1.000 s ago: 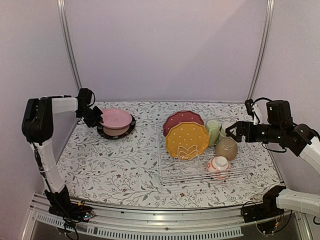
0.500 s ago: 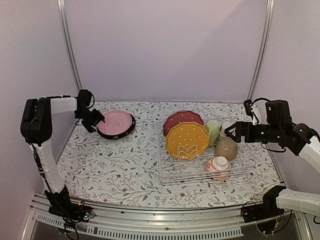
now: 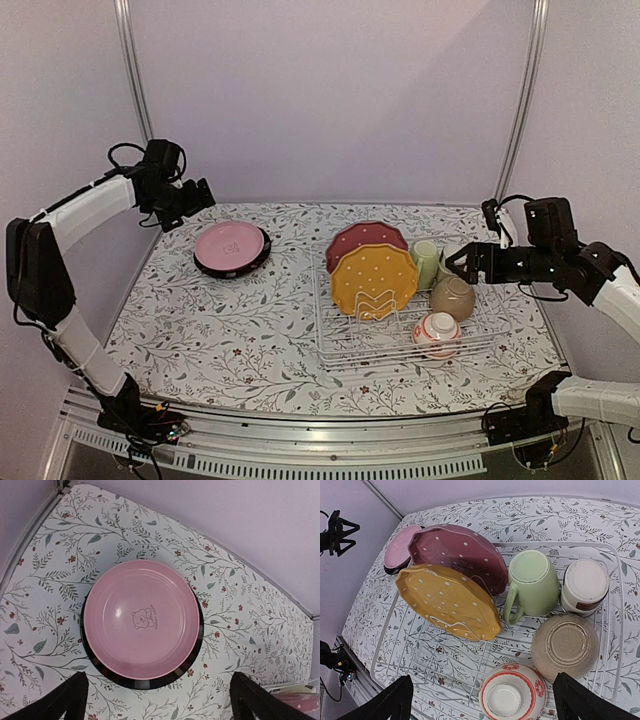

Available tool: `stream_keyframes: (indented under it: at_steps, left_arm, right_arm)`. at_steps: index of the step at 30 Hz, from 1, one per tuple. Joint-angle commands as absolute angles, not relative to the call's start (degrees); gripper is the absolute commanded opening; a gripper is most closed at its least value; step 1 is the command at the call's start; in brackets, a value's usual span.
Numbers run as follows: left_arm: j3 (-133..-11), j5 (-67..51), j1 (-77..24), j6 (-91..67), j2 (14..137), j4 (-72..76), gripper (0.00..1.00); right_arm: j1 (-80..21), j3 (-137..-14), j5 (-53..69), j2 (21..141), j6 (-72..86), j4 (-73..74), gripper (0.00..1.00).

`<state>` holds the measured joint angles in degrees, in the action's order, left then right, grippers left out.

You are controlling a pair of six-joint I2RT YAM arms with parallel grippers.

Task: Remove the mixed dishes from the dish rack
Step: Grab the plate from the dish rack.

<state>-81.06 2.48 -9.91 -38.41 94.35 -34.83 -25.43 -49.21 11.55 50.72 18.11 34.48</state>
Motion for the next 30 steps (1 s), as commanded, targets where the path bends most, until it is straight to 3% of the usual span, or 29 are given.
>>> stream_keyframes:
  at_steps: [1,5,10,18,22,30]
  left_arm:
    - [-86.2,3.9,-15.2,-26.2,90.9,-36.6,0.99]
    - [-92.4,3.2,-22.2,-14.7,89.9,-41.1,1.0]
    - [-92.2,-7.6,-28.4,-4.2,86.6,-42.0,1.0]
    - [-91.8,-13.4,-40.5,12.2,87.1,-44.6,0.95]
    - [-95.0,-15.6,-44.6,19.3,92.2,-46.3,0.94]
    - [-114.0,-22.0,-46.8,25.3,110.6,-54.3,0.87]
  right_arm:
    - [-25.1,-51.7,13.0,52.2,16.2,34.5,0.99]
    - [-25.1,-53.0,13.3,53.2,15.7,34.5,0.99]
    - [-25.0,-53.9,14.1,54.1,15.8,34.7,0.99]
    - [-24.9,-52.6,14.2,52.4,16.1,34.9,0.99]
    - [-24.8,-51.6,14.3,51.4,16.6,34.4,0.99]
    - [-24.8,-50.2,14.8,49.3,17.0,35.0,0.99]
